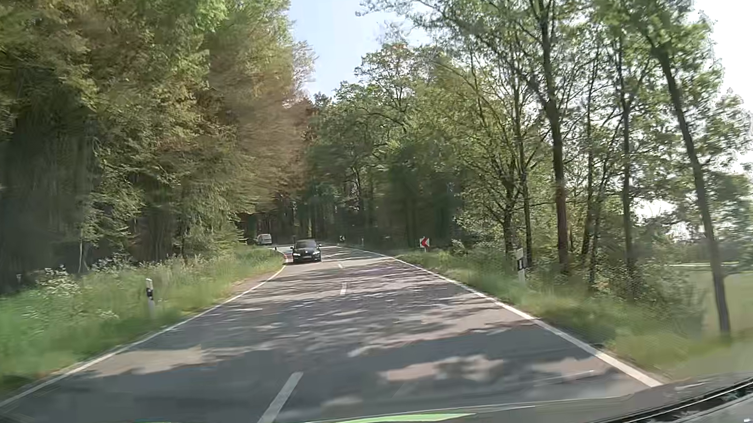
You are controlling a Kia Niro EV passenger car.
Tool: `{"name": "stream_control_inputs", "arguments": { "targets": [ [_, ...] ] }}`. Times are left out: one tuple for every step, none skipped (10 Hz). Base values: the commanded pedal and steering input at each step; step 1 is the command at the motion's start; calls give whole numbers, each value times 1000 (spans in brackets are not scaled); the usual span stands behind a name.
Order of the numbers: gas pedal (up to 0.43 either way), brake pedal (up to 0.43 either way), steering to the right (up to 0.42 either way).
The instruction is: Follow the waypoints while adhering to traffic rules and regulations
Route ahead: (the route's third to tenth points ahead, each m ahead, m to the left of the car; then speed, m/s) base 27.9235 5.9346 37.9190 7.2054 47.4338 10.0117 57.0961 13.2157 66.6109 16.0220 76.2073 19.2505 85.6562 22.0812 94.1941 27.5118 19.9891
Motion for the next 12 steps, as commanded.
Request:
{"name": "stream_control_inputs", "arguments": {
  "targets": [
    [67,0,-35],
    [67,0,-35],
    [79,0,-35],
    [87,0,-35],
    [87,0,-35],
    [98,0,-35],
    [98,0,-35],
    [98,0,-35],
    [98,0,-35],
    [98,0,-35],
    [98,0,-34],
    [98,0,-33]
  ]
}}
